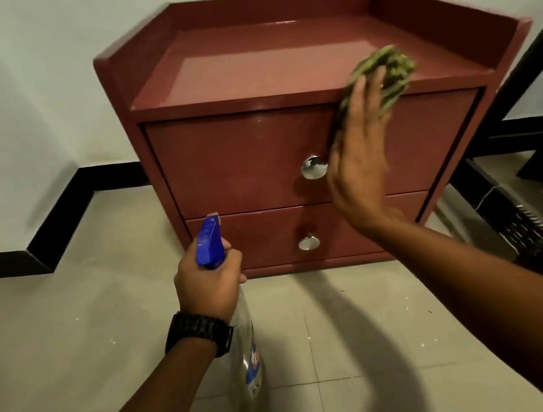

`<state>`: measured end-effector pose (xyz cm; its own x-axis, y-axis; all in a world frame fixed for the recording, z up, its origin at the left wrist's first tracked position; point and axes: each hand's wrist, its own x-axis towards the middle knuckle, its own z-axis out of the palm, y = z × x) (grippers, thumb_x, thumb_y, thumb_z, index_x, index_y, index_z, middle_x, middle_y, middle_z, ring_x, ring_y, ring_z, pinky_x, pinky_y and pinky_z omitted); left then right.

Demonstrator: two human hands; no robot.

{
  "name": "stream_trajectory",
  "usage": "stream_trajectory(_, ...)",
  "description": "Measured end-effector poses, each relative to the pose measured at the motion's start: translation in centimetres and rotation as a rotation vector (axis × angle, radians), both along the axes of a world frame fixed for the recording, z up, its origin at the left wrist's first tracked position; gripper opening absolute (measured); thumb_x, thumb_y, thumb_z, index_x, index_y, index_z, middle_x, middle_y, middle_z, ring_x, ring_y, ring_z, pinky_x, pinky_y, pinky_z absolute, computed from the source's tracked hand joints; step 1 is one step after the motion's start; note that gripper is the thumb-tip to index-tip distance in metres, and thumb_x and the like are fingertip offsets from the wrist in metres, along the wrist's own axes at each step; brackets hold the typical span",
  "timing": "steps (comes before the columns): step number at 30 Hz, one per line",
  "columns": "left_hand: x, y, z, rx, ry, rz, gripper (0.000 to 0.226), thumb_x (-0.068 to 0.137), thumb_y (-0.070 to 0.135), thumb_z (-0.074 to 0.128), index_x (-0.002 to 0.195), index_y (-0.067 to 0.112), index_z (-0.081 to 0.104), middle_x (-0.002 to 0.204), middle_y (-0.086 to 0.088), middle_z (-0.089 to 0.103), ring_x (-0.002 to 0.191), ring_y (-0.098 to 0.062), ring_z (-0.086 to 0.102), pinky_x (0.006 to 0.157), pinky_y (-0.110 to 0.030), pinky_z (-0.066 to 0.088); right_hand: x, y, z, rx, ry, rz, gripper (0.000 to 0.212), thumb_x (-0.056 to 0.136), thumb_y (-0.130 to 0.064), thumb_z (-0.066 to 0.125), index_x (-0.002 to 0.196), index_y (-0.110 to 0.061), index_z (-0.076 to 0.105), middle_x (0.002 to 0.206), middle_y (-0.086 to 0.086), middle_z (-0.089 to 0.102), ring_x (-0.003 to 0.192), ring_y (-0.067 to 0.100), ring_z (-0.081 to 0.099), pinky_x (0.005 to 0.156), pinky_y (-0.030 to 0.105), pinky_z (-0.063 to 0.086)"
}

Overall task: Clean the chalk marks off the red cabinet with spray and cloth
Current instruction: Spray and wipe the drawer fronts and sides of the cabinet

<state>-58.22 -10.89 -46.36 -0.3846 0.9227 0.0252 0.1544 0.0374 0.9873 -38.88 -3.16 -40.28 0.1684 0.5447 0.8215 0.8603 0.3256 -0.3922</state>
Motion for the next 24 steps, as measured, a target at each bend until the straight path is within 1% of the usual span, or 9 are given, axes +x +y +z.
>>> stream_trajectory(2, -0.8, 0.1, 0.1, 0.004, -0.002, 0.018, 0.016, 0.078, 0.006, 0.064, 0.078, 0.022, 0.061, 0.067, 0.001, 0.062, 0.054, -0.021, 0.064, 0.058, -0.029, 0.053, -2.7, 0.5, -0.6, -0.008, -0.282, 0.075, 0.075, 0.074, 0.01, 0.039, 0.147, 0.003, 0.022, 0.155, 0.026, 0.018, 0.139, 0.057, 0.005, 0.118, 0.052, 0.004)
stream_trajectory(4, -1.6, 0.3, 0.3, 0.01, 0.005, 0.038, 0.015, 0.078, 0.006, 0.063, 0.08, 0.021, 0.061, 0.069, 0.001, 0.062, 0.057, -0.023, 0.064, 0.054, -0.024, 0.05, -3.9, 1.4, -0.5, 0.034, -0.521, 0.041, 0.071, 0.078, 0.009, 0.04, 0.147, -0.002, 0.027, 0.153, 0.019, 0.029, 0.137, 0.058, 0.016, 0.115, 0.058, 0.011)
stream_trajectory(7, -2.8, 0.6, 0.3, 0.021, 0.022, 0.066, 0.013, 0.078, 0.006, 0.063, 0.083, 0.017, 0.062, 0.074, -0.005, 0.063, 0.062, -0.028, 0.065, 0.05, -0.015, 0.048, -5.7, 2.5, -0.3, 0.088, -0.759, 0.077, 0.059, 0.088, 0.004, 0.036, 0.146, -0.005, 0.031, 0.151, 0.015, 0.036, 0.136, 0.056, 0.024, 0.114, 0.058, 0.012)
stream_trajectory(9, -3.4, 0.5, 0.3, 0.047, 0.039, 0.076, 0.012, 0.078, 0.004, 0.063, 0.082, 0.015, 0.061, 0.075, -0.009, 0.063, 0.065, -0.032, 0.065, 0.051, -0.016, 0.05, -7.9, 3.0, -0.2, 0.129, -0.932, 0.176, 0.05, 0.094, -0.002, 0.037, 0.144, -0.005, 0.037, 0.148, 0.015, 0.042, 0.136, 0.053, 0.027, 0.114, 0.056, 0.016)
stream_trajectory(11, -4.1, 0.2, 0.2, 0.077, 0.071, 0.099, 0.014, 0.079, 0.003, 0.063, 0.081, 0.016, 0.06, 0.071, -0.006, 0.061, 0.063, -0.033, 0.064, 0.054, -0.023, 0.052, -10.6, 3.6, 0.0, 0.163, -0.994, 0.216, 0.045, 0.096, -0.007, 0.041, 0.14, -0.006, 0.043, 0.143, 0.013, 0.049, 0.136, 0.049, 0.031, 0.115, 0.053, 0.022)
stream_trajectory(13, -5.1, -0.1, 0.1, 0.099, 0.088, 0.129, 0.018, 0.079, 0.003, 0.063, 0.078, 0.02, 0.058, 0.068, 0.001, 0.06, 0.059, -0.029, 0.064, 0.056, -0.026, 0.052, -12.8, 3.8, -0.1, 0.164, -0.959, 0.189, 0.042, 0.097, -0.008, 0.041, 0.139, -0.007, 0.046, 0.141, 0.011, 0.052, 0.136, 0.047, 0.033, 0.115, 0.052, 0.024)
stream_trajectory(19, -7.5, -0.9, -0.5, 0.106, 0.126, 0.193, 0.029, 0.079, 0.003, 0.064, 0.075, 0.03, 0.055, 0.065, 0.007, 0.059, 0.056, -0.021, 0.062, 0.057, -0.025, 0.052, -14.7, 4.4, -5.6, 0.133, -1.06, 0.264, 0.048, 0.095, -0.009, 0.035, 0.143, -0.007, 0.038, 0.146, 0.013, 0.044, 0.14, 0.046, 0.026, 0.117, 0.052, 0.013)
stream_trajectory(21, -8.1, -1.0, -0.6, 0.1, 0.139, 0.206, 0.026, 0.079, 0.004, 0.064, 0.075, 0.028, 0.055, 0.065, 0.005, 0.059, 0.056, -0.023, 0.063, 0.057, -0.027, 0.052, -14.6, 4.3, -8.5, 0.093, -1.113, 0.303, 0.049, 0.094, -0.011, 0.032, 0.142, -0.006, 0.04, 0.144, 0.014, 0.045, 0.141, 0.046, 0.024, 0.117, 0.052, 0.012)
stream_trajectory(24, -8.1, -0.9, -0.6, 0.111, 0.155, 0.186, 0.016, 0.079, 0.005, 0.064, 0.077, 0.02, 0.058, 0.068, -0.005, 0.06, 0.061, -0.035, 0.063, 0.063, -0.04, 0.057, -14.1, 3.7, -13.3, -0.011, -1.26, 0.338, 0.051, 0.092, -0.02, 0.034, 0.14, -0.008, 0.045, 0.143, 0.012, 0.048, 0.143, 0.043, 0.021, 0.118, 0.05, 0.012)
